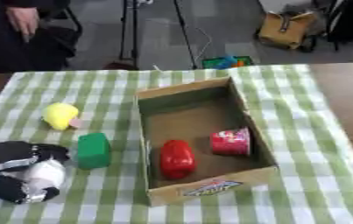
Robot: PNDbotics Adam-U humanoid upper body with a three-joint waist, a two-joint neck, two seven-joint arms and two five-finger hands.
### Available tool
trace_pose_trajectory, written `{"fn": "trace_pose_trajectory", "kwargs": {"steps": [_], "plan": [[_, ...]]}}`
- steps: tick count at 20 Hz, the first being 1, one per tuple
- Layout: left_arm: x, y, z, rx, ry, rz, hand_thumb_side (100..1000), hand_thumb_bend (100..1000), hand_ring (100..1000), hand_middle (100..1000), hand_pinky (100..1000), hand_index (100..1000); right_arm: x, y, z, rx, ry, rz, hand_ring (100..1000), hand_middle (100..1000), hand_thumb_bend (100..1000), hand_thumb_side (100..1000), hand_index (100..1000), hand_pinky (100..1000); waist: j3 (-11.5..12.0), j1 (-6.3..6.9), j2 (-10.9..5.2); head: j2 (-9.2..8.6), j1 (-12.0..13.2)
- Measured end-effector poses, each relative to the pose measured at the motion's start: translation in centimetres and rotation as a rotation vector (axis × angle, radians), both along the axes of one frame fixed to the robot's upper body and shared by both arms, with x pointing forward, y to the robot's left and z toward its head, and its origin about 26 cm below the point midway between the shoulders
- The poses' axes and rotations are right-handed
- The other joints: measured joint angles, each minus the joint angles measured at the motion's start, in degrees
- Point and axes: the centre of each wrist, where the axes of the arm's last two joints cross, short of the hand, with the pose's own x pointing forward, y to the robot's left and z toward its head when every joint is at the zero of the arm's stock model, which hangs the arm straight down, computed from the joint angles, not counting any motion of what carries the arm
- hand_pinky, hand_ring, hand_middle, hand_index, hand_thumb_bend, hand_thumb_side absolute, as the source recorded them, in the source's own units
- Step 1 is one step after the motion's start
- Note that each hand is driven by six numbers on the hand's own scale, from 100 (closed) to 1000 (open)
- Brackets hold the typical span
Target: Pick up objects on the table and place them in the box.
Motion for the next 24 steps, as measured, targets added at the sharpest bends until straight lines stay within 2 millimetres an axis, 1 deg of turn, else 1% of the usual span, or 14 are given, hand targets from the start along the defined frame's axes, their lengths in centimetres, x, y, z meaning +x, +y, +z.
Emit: {"fn": "trace_pose_trajectory", "kwargs": {"steps": [3, 4, 7, 8, 9, 10, 11, 12, 17, 18, 19, 20, 23, 24], "plan": [[0.06, 0.07, -0.02, 0.005, -0.019, 0.005, 774, 355, 861, 1000, 679, 1000, 0.0, 0.0, 0.0, 0.0, 0.0, 0.0, 592, 472, 100, 498, 606, 604, -0.02, 0.0, 0.11, -0.01, 0.0], [0.1, 0.11, -0.05, 0.007, -0.027, 0.007, 787, 374, 866, 1000, 664, 1000, 0.0, 0.0, 0.0, 0.0, 0.0, 0.0, 592, 472, 100, 499, 606, 604, -0.03, 0.0, 0.14, -0.02, 0.0], [0.2, 0.24, -0.14, 0.014, -0.04, 0.012, 797, 388, 871, 1000, 667, 1000, 0.0, 0.0, 0.01, 0.001, 0.0, 0.001, 592, 472, 100, 499, 606, 604, -0.06, 0.0, 0.15, -0.02, 0.01], [0.23, 0.26, -0.14, 0.016, -0.041, 0.013, 902, 594, 910, 1000, 716, 1000, 0.0, 0.0, 0.01, 0.001, 0.0, 0.001, 592, 471, 100, 500, 606, 604, -0.08, 0.0, 0.15, -0.02, 0.01], [0.28, 0.29, -0.17, 0.019, -0.038, 0.013, 902, 594, 910, 1000, 716, 1000, 0.0, 0.0, 0.01, 0.001, 0.0, 0.001, 592, 471, 100, 500, 606, 604, -0.1, 0.0, 0.15, -0.02, 0.02], [0.3, 0.26, -0.16, 0.025, -0.033, 0.011, 916, 633, 914, 1000, 705, 1000, 0.0, 0.0, 0.01, 0.001, 0.0, 0.002, 591, 471, 100, 498, 605, 604, -0.11, 0.0, 0.15, -0.02, 0.02], [0.32, 0.24, -0.13, 0.032, -0.028, 0.009, 916, 633, 914, 1000, 705, 1000, 0.0, 0.0, 0.01, 0.001, 0.0, 0.002, 591, 471, 100, 498, 605, 604, -0.11, 0.0, 0.15, -0.02, 0.03], [0.34, 0.22, -0.08, 0.039, -0.023, 0.008, 926, 659, 924, 1000, 702, 1000, 0.0, 0.0, 0.01, 0.001, 0.0, 0.002, 591, 470, 100, 498, 605, 604, -0.11, 0.0, 0.15, -0.02, 0.03], [0.41, 0.15, 0.1, 0.071, -0.006, 0.008, 905, 624, 920, 1000, 687, 1000, 0.0, 0.0, 0.01, 0.002, 0.0, 0.002, 590, 469, 100, 498, 605, 604, -0.2, 0.04, 0.15, -0.02, 0.04], [0.41, 0.14, 0.1, 0.077, -0.004, 0.008, 882, 580, 917, 1000, 674, 1000, 0.0, 0.0, 0.01, 0.002, 0.0, 0.003, 590, 469, 100, 499, 605, 604, -0.21, 0.05, 0.15, -0.02, 0.04], [0.41, 0.13, 0.09, 0.081, -0.003, 0.007, 882, 580, 917, 1000, 674, 1000, 0.0, 0.0, 0.01, 0.002, 0.0, 0.003, 590, 469, 100, 499, 605, 604, -0.21, 0.06, 0.15, -0.02, 0.04], [0.41, 0.12, 0.07, 0.085, -0.002, 0.007, 865, 552, 914, 1000, 647, 1000, 0.0, 0.0, 0.01, 0.002, 0.0, 0.003, 590, 469, 100, 498, 604, 604, -0.22, 0.07, 0.15, -0.02, 0.04], [0.41, 0.11, 0.05, 0.096, -0.002, 0.007, 847, 521, 913, 1000, 639, 1000, 0.0, 0.0, 0.02, 0.003, -0.001, 0.003, 590, 469, 100, 497, 604, 605, -0.23, 0.09, 0.15, -0.02, 0.03], [0.42, 0.11, 0.05, 0.099, -0.003, 0.008, 818, 484, 908, 1000, 620, 1000, 0.0, 0.0, 0.02, 0.003, -0.001, 0.003, 590, 469, 100, 497, 604, 605, -0.23, 0.1, 0.15, -0.02, 0.03]]}}
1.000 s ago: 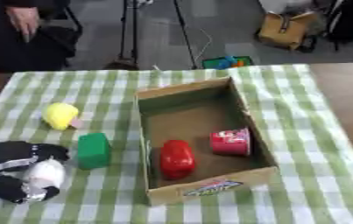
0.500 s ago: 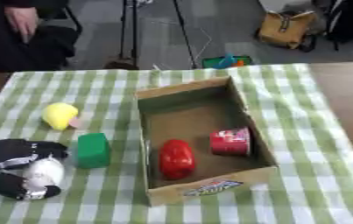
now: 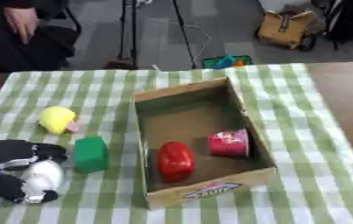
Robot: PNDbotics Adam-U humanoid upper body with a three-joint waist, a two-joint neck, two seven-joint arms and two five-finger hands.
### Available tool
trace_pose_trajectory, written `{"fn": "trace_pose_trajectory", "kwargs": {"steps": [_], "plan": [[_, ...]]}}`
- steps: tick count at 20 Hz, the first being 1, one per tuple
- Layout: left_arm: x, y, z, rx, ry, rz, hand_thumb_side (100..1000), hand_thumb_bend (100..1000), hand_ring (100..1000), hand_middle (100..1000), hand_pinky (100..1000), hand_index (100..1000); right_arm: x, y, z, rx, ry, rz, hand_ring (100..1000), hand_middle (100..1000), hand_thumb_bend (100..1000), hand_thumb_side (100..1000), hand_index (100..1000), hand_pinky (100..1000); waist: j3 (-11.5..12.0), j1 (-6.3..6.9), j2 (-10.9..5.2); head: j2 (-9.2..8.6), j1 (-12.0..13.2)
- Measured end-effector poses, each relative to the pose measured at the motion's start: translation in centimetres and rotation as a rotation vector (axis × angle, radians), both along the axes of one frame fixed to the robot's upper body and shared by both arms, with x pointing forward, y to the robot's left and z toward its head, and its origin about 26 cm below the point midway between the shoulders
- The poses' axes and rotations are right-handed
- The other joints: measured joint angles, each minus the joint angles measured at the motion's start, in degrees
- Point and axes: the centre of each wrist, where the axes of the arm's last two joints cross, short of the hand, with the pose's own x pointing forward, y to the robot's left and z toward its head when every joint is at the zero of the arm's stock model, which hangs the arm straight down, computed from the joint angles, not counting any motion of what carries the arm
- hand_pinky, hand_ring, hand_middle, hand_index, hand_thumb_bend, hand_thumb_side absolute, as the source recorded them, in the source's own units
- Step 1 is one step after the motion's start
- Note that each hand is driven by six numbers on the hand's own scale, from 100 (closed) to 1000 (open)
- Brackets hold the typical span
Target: Pick up objects on the table and place them in the box.
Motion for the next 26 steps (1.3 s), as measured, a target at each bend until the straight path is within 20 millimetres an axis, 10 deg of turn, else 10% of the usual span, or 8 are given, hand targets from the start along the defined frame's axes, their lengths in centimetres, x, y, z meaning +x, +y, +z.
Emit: {"fn": "trace_pose_trajectory", "kwargs": {"steps": [11, 16, 26], "plan": [[-0.01, -0.13, -0.13, 0.003, -0.053, -0.015, 719, 313, 830, 981, 458, 1000, 0.0, 0.0, 0.01, 0.001, 0.0, 0.001, 589, 464, 100, 494, 604, 605, 0.07, 0.04, 0.07, 0.01, -0.03], [-0.24, -0.22, -0.35, -0.027, -0.126, -0.041, 611, 276, 701, 852, 238, 934, 0.0, 0.0, 0.01, 0.001, 0.0, 0.001, 589, 464, 100, 492, 604, 610, 0.24, 0.01, 0.08, 0.01, -0.04], [-0.24, -0.22, -0.73, -0.056, -0.191, -0.046, 603, 234, 569, 750, 202, 872, 0.0, 0.0, 0.01, 0.001, 0.0, 0.001, 589, 464, 100, 489, 602, 613, 0.27, 0.0, 0.08, 0.01, -0.04]]}}
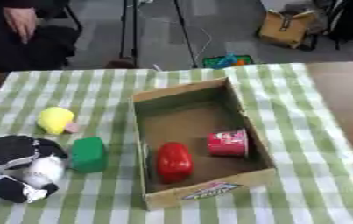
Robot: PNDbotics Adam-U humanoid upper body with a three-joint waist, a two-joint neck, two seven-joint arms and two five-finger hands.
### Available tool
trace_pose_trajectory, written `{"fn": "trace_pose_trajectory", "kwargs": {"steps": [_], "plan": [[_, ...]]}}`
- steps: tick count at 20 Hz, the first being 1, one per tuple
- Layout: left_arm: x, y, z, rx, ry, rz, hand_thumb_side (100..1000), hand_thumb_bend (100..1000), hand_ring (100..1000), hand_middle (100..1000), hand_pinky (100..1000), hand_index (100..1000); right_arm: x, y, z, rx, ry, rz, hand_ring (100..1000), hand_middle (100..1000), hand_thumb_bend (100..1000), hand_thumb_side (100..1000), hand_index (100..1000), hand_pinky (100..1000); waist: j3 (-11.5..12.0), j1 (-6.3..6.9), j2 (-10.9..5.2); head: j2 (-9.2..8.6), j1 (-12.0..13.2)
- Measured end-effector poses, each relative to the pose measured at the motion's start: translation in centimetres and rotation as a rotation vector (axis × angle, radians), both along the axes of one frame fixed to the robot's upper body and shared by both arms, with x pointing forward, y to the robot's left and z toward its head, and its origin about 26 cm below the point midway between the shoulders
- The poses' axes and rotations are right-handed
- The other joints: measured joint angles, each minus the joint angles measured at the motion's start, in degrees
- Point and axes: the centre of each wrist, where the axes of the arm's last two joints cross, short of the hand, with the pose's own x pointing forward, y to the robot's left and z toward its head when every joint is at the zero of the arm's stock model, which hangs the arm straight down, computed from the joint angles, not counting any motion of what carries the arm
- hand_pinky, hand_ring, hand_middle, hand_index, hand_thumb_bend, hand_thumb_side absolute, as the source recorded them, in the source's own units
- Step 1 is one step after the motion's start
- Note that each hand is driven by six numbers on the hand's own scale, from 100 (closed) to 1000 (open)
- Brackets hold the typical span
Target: Pick up objects on the table and place them in the box.
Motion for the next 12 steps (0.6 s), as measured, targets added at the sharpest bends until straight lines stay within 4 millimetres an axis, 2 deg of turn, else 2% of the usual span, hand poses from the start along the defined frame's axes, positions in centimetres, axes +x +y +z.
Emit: {"fn": "trace_pose_trajectory", "kwargs": {"steps": [7, 12], "plan": [[0.04, 0.13, -0.12, -0.024, 0.011, 0.02, 590, 123, 534, 658, 176, 851, 0.0, 0.0, 0.01, 0.0, 0.0, 0.0, 589, 464, 100, 488, 601, 613, 0.01, -0.07, -0.01, 0.0, -0.02], [0.04, 0.11, -0.07, -0.028, 0.029, 0.036, 586, 114, 526, 653, 163, 844, 0.0, 0.0, 0.01, 0.0, 0.0, 0.0, 589, 464, 100, 484, 601, 615, 0.04, 0.03, -0.09, 0.0, -0.02]]}}
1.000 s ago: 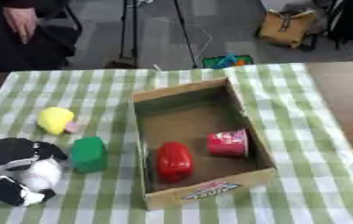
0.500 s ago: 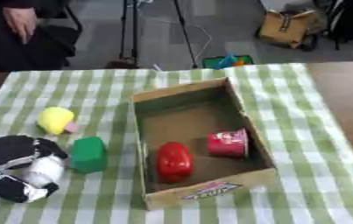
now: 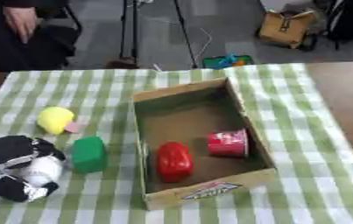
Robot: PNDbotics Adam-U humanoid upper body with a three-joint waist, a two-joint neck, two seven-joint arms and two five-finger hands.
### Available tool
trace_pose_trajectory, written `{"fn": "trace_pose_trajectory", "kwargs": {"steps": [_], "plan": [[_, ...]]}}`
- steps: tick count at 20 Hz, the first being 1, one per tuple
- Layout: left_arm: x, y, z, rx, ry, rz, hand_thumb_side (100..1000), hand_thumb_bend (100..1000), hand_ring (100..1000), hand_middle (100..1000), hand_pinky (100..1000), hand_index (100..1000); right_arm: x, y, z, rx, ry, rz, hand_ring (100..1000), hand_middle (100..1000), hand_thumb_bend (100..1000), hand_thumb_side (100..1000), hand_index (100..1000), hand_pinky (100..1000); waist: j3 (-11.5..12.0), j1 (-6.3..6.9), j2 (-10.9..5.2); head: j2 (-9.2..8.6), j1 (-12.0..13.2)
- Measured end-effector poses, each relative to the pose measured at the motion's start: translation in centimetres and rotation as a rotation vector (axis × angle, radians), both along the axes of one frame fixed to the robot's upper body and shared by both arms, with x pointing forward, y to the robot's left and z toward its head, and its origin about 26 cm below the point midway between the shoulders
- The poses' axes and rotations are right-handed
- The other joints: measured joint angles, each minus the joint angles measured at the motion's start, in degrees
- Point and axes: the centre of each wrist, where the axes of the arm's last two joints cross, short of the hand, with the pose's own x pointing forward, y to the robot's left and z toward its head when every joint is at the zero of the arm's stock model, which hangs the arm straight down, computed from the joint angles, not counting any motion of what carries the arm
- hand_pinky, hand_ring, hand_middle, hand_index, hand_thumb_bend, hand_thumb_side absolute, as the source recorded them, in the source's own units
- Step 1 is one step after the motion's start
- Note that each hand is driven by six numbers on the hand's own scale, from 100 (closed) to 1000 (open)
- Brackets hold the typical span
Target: Pick up objects on the table and place them in the box.
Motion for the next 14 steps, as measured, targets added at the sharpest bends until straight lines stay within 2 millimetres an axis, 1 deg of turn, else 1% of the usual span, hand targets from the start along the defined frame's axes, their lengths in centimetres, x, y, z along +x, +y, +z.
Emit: {"fn": "trace_pose_trajectory", "kwargs": {"steps": [4, 5, 6, 7, 9, 14], "plan": [[-0.02, -0.04, 0.05, 0.001, 0.011, 0.008, 568, 123, 523, 651, 150, 825, 0.0, 0.0, 0.0, 0.0, 0.0, 0.0, 589, 464, 100, 481, 600, 615, 0.01, 0.22, -0.01, 0.0, -0.02], [-0.04, -0.08, 0.09, 0.001, 0.012, 0.008, 528, 112, 522, 648, 140, 809, 0.0, 0.0, 0.0, 0.0, 0.0, 0.0, 589, 463, 100, 478, 601, 615, 0.01, 0.25, -0.01, 0.0, -0.04], [-0.04, -0.09, 0.1, 0.002, 0.013, 0.009, 528, 112, 522, 648, 140, 809, 0.0, 0.0, -0.01, 0.0, 0.0, 0.0, 589, 463, 100, 478, 601, 615, 0.01, 0.26, -0.01, 0.0, -0.04], [-0.05, -0.09, 0.11, 0.002, 0.014, 0.01, 490, 109, 523, 645, 142, 792, 0.0, 0.0, -0.01, 0.0, 0.0, 0.0, 589, 463, 100, 478, 601, 615, 0.01, 0.31, -0.01, 0.0, -0.04], [-0.05, -0.09, 0.11, 0.002, 0.017, 0.013, 481, 124, 527, 647, 145, 775, 0.0, 0.0, -0.01, 0.0, 0.0, 0.0, 588, 463, 100, 476, 600, 615, 0.0, 0.46, -0.01, 0.0, -0.05], [-0.04, -0.08, 0.1, 0.0, 0.018, 0.022, 470, 125, 528, 635, 160, 738, 0.0, 0.0, -0.01, 0.0, 0.0, 0.0, 588, 463, 100, 475, 598, 614, -0.01, 0.54, -0.01, 0.0, -0.05]]}}
